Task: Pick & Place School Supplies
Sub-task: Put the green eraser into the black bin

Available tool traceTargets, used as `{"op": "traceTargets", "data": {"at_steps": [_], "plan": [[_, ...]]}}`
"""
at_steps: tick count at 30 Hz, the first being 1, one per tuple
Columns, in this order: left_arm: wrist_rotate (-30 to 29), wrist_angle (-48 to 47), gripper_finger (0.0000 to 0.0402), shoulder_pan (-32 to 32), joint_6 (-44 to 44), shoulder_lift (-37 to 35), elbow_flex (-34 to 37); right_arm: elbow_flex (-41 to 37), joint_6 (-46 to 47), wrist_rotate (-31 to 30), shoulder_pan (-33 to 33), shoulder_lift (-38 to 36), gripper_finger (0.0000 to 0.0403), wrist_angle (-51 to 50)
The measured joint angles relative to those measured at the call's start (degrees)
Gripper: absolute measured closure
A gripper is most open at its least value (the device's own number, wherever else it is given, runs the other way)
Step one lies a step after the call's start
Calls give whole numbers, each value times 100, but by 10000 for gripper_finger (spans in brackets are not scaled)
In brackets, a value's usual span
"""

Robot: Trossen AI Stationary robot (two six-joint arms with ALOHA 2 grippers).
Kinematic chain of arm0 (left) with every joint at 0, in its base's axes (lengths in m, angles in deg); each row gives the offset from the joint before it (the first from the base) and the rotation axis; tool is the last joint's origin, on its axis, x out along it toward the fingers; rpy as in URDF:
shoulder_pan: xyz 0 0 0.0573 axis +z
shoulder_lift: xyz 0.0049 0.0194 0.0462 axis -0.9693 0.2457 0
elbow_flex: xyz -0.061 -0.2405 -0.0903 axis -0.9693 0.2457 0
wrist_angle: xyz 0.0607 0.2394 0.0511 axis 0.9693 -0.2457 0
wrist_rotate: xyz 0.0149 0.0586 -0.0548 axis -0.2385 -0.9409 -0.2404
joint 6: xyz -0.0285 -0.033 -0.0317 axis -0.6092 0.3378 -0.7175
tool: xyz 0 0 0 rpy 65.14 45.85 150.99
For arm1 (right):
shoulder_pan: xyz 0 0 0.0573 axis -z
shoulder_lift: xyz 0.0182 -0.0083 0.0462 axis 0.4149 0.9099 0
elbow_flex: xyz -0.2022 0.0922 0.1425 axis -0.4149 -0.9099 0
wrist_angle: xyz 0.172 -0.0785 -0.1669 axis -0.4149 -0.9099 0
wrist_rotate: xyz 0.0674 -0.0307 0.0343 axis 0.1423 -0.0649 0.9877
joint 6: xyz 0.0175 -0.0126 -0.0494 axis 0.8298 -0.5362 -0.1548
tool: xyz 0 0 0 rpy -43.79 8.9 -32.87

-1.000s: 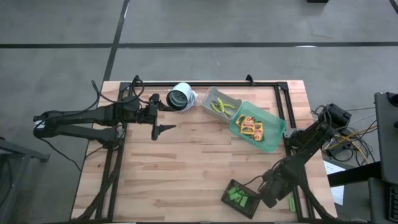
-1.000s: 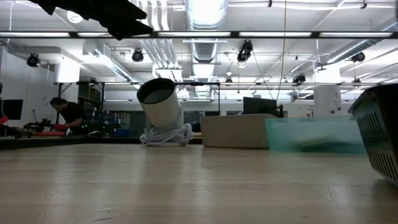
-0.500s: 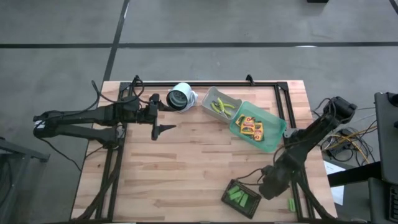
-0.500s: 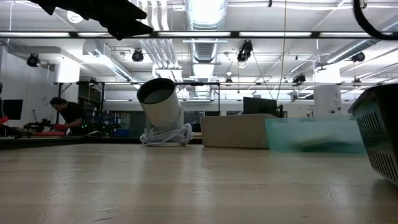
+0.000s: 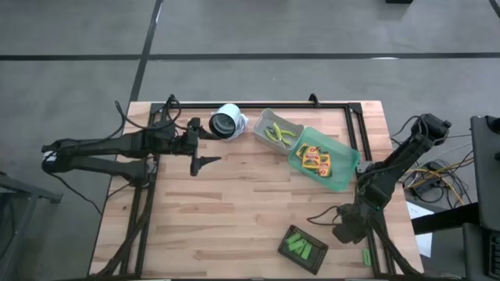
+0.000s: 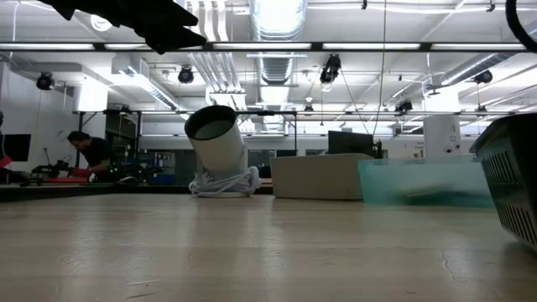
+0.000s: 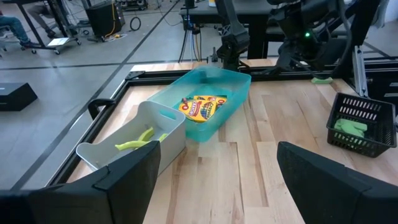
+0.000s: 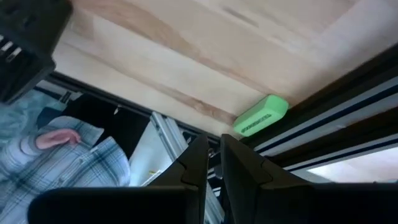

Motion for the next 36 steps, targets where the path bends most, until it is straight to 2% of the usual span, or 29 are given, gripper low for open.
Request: {"op": "traceTargets", "data": {"at_steps": [4, 9, 17, 20, 25, 28, 32, 36], "plan": [[-1, 0, 74, 0, 0, 0, -1, 174, -280, 31, -153, 298, 360, 13], [-2, -11, 74, 0, 2, 0, -2, 303, -1476, 318, -359, 836, 360, -36], [-2, -17, 74, 0, 2, 0, 0, 614, -2866, 299, -576, 1726, 360, -71], [-2, -17, 74, 0, 0, 1, -1, 862, -3520, 298, -599, 2049, 360, -557], [0, -17, 74, 0, 1, 0, -2, 1351, -4921, 283, -612, 2451, 360, -1959], [-2, -17, 73, 0, 0, 0, 0, 1595, -5558, 278, -614, 2582, 360, -2167], [0, -43, 73, 0, 1, 0, 0, 1875, -5937, 234, -625, 2719, 360, -2088], [-1, -44, 73, 0, 1, 1, -2, 2112, -5883, 131, -633, 2884, 360, -2073]]}}
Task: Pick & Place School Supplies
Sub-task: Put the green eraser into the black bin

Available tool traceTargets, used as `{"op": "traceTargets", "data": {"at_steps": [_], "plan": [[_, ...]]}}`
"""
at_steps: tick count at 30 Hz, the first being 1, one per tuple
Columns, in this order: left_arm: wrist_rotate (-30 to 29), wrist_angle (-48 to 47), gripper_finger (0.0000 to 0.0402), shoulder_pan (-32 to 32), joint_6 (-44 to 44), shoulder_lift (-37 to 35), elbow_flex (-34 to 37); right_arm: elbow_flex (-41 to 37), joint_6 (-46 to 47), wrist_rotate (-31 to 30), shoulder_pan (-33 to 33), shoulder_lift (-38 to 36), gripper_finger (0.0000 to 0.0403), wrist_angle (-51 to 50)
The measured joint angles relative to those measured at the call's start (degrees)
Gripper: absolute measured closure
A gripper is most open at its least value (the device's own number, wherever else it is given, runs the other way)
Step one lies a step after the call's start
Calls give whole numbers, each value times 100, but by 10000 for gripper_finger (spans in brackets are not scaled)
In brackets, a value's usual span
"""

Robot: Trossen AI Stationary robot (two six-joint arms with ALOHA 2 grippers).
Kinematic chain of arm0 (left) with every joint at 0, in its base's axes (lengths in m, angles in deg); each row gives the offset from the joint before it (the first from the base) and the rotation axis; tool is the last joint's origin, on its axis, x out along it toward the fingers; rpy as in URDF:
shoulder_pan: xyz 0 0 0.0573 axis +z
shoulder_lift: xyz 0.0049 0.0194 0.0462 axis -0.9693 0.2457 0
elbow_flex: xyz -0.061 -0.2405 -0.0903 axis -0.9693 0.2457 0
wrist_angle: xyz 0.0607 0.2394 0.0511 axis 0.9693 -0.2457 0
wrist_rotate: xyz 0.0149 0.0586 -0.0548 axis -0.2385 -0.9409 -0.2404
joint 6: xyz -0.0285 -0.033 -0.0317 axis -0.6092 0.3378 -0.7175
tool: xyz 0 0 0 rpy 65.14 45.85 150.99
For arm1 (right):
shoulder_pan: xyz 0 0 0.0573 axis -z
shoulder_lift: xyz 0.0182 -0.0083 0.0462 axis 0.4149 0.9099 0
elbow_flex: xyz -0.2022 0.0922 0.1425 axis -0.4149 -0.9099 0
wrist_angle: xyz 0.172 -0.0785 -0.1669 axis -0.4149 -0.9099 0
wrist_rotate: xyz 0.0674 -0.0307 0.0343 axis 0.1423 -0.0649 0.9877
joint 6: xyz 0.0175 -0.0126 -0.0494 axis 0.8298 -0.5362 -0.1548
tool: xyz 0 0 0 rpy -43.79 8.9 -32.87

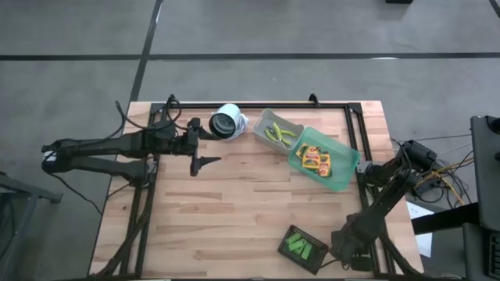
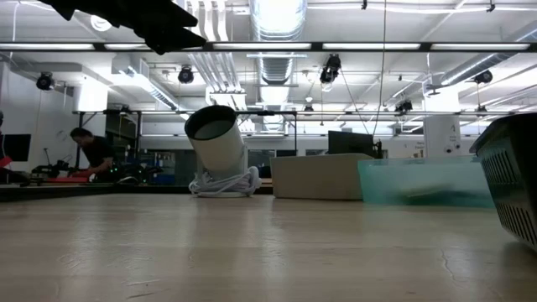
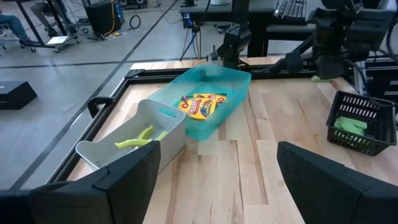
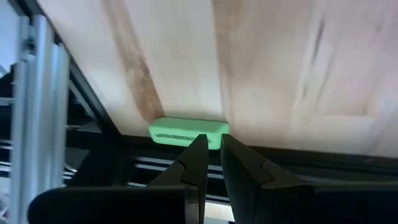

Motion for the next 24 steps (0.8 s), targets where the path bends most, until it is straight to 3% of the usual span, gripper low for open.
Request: {"op": "traceTargets", "data": {"at_steps": [12, 24], "plan": [[1, 0, 74, 0, 0, 0, 2, 433, -3, 24, -365, 472, 360, 74], [0, 0, 73, 0, -2, 0, 0, 354, 295, 165, -770, 559, 360, 202]]}}
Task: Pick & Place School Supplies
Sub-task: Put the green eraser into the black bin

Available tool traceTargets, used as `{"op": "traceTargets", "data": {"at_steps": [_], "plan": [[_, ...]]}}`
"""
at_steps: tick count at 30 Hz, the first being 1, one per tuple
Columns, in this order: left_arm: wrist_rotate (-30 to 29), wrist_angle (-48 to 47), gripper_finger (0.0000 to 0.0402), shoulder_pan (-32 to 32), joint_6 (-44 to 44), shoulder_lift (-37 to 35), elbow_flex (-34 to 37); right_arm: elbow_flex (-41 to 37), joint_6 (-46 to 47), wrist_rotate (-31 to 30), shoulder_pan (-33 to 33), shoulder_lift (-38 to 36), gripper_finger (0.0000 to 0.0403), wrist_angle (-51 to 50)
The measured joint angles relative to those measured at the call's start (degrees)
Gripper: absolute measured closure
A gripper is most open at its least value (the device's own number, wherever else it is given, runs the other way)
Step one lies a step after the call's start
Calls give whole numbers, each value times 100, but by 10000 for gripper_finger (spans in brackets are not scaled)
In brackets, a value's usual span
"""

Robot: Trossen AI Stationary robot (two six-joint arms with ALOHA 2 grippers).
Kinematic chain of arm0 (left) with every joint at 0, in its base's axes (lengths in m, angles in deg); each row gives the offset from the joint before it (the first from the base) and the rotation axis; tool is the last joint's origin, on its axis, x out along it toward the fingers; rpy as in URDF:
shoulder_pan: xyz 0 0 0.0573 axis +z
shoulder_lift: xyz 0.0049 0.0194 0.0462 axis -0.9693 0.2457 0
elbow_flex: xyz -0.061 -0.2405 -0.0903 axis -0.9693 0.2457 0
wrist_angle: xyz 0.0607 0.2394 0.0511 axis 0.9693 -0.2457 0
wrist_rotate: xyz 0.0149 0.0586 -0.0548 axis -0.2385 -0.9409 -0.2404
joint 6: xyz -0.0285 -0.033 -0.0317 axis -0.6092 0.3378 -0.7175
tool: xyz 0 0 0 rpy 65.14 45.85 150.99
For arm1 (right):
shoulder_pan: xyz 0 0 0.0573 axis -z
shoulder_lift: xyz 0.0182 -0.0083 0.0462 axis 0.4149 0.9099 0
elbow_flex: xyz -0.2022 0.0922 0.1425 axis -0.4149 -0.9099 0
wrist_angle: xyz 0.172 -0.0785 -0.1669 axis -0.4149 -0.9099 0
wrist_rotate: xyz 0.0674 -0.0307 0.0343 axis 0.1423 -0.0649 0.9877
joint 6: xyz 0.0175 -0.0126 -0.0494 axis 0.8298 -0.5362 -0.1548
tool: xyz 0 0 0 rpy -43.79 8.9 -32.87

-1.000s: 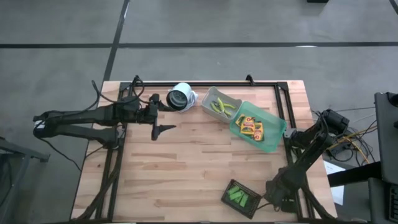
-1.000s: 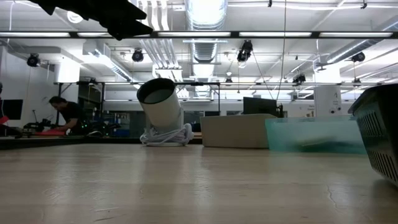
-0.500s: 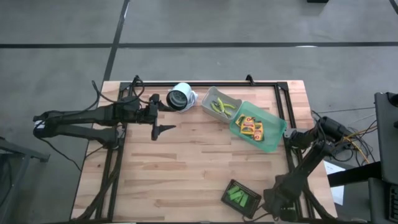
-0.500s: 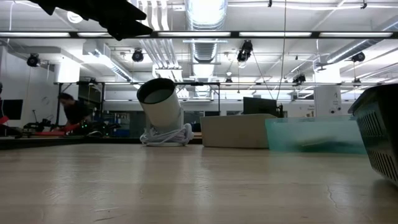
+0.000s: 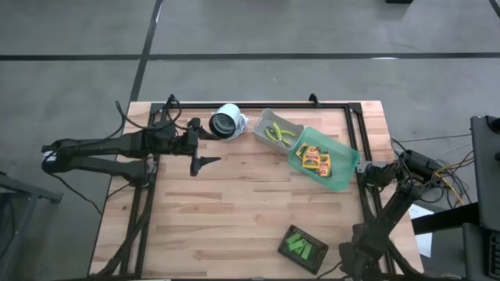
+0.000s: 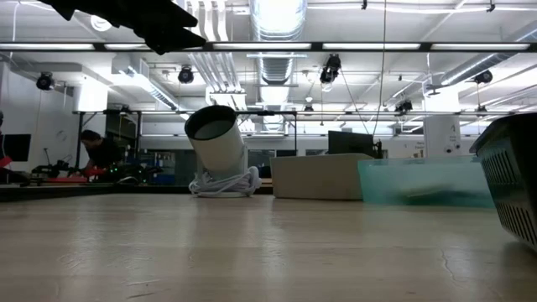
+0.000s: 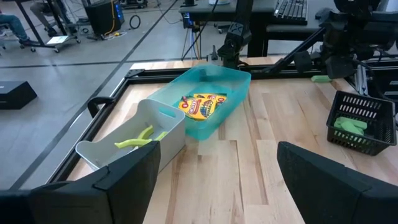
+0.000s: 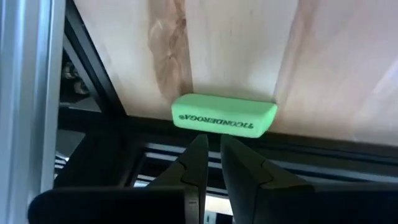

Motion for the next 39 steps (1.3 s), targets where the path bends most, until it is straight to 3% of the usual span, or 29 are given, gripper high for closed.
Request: {"op": "traceTargets", "data": {"at_steps": [14, 19, 25, 39], "plan": [[1, 0, 74, 0, 1, -1, 1, 8, -291, 121, 4, 363, 360, 367], [1, 0, 74, 0, 0, 0, 2, 78, -327, -298, 63, 301, 360, 334], [0, 0, 73, 0, 2, 0, 0, 100, -271, -1368, 295, 201, 360, 407], [1, -2, 73, 0, 2, -1, 0, 209, 184, -1498, 382, -249, 360, -226]]}}
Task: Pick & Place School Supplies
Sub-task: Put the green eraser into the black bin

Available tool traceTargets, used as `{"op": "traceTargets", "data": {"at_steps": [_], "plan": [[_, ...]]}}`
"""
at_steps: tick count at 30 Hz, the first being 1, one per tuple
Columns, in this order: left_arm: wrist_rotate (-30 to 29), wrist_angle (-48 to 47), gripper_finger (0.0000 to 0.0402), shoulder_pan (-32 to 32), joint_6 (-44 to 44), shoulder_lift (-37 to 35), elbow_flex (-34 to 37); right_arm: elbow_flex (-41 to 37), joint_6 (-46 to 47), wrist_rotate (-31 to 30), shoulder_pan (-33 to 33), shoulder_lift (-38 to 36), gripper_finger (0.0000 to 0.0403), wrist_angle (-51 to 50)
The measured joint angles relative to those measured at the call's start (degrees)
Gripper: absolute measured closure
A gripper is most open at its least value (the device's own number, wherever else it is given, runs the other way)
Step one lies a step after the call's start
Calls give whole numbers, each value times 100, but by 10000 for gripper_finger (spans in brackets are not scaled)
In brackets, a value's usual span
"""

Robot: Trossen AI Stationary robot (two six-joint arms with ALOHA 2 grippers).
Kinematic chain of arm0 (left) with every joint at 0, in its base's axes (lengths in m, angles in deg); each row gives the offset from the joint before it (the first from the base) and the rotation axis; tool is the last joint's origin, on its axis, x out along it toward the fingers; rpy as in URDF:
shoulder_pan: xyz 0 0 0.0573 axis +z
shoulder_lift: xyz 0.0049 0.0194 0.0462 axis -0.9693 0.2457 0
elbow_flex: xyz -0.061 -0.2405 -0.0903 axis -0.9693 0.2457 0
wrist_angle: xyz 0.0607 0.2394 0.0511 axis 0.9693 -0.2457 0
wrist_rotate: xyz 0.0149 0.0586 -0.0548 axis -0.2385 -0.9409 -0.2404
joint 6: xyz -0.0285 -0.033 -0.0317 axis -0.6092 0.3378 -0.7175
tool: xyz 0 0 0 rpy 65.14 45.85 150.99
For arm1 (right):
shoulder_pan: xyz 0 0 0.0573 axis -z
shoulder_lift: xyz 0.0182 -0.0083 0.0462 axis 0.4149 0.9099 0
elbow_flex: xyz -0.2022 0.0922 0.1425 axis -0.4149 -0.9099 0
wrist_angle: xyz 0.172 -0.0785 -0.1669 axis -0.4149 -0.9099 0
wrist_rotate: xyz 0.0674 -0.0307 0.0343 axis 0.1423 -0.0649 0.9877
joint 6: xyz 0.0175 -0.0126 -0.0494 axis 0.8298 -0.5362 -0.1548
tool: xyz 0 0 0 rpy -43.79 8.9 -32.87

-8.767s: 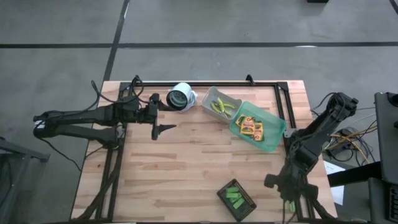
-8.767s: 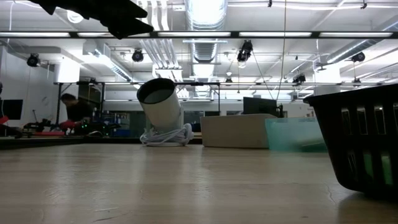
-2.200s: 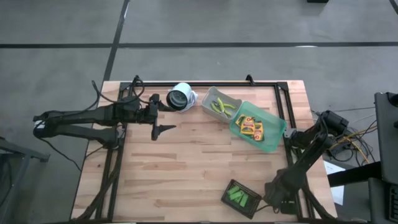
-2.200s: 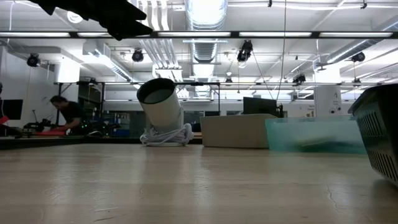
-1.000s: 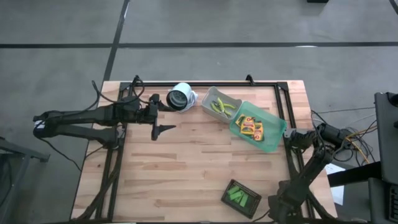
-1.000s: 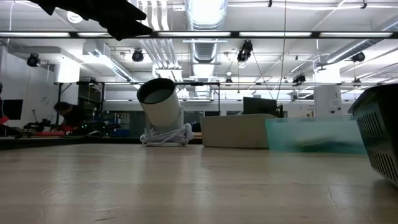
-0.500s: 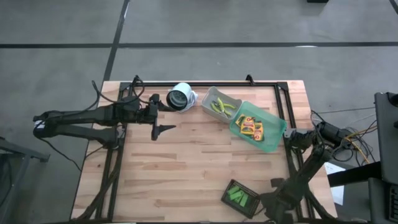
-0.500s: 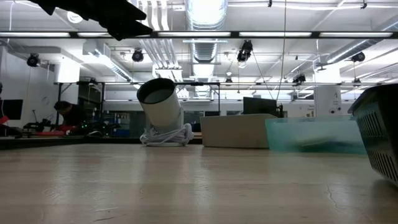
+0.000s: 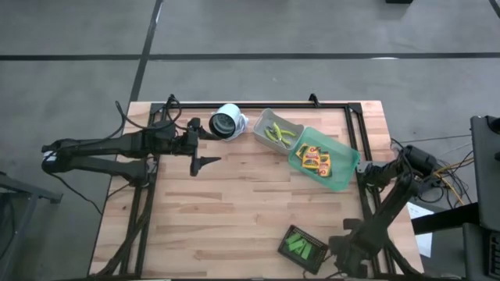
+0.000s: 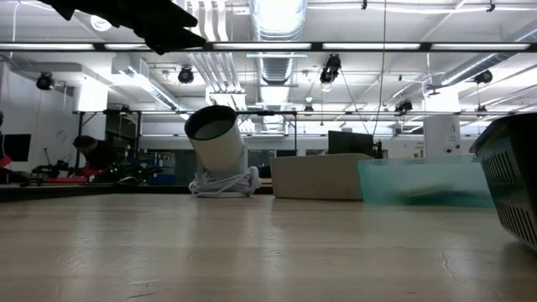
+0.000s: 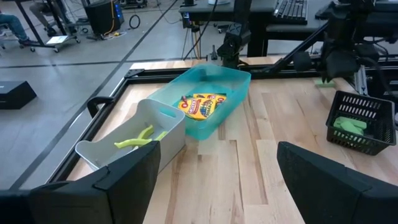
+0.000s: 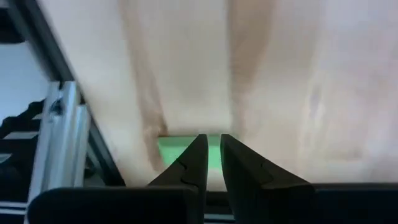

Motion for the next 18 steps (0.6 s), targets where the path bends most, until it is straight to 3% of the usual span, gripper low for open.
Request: {"op": "traceTargets", "data": {"at_steps": [9, 18], "plan": [[0, 0, 74, 0, -1, 0, 1, -37, -80, 501, -173, -84, 360, 38], [1, 0, 74, 0, 0, 1, 2, -59, -36, 631, -415, 135, 360, 187]]}}
